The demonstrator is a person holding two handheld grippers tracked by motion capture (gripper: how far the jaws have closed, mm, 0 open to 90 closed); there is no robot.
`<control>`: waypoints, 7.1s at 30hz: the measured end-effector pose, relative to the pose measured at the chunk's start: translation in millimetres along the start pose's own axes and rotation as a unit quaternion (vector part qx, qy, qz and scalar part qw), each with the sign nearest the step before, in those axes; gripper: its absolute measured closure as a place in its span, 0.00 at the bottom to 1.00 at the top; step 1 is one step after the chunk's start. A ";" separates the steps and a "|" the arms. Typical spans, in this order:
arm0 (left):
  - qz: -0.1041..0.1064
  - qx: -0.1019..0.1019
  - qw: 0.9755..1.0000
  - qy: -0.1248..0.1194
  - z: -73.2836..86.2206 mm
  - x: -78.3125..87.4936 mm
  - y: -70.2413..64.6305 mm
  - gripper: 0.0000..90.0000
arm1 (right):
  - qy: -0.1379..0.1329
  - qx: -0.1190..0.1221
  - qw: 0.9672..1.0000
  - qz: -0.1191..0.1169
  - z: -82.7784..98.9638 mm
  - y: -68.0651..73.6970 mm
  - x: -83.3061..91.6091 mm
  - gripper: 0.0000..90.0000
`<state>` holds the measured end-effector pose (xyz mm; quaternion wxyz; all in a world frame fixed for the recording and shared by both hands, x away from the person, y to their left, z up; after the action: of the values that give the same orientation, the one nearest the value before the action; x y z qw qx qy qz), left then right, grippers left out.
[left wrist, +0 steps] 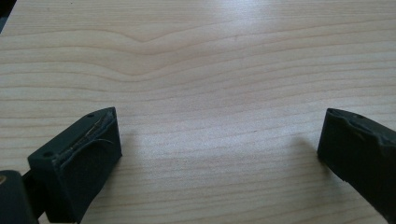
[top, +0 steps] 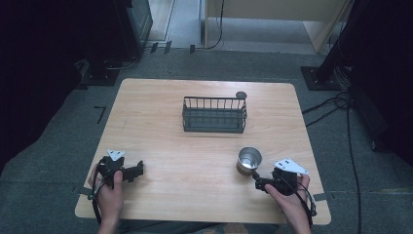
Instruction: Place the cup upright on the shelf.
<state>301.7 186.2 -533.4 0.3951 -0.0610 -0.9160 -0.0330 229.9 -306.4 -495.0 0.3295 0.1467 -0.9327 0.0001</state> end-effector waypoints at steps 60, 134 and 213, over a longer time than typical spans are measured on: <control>0.000 0.000 1.000 0.000 0.0 0.0 0.0 0.00 | -0.052 0.013 0.998 -0.030 -44.6 50.2 -49.8 0.19; 0.000 0.001 1.000 -0.001 -0.1 -0.1 -0.2 0.00 | -0.205 0.039 0.978 0.027 -173.1 60.7 -101.2 0.20; 0.000 0.001 1.000 0.000 -0.1 0.0 -0.1 0.00 | -0.066 0.010 0.998 0.020 -169.1 37.4 -149.1 0.00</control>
<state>301.8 186.0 -533.4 0.3951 -0.0604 -0.9161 -0.0319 433.9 -213.5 -450.7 0.2654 0.1308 -0.9552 0.0063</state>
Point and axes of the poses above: each handheld gripper's, and its own axes: x roughly backward along the jaws, z roughly out of its underside, y roughly to its left, the point moved 2 cm from there along -x, roughly forward along the jaws
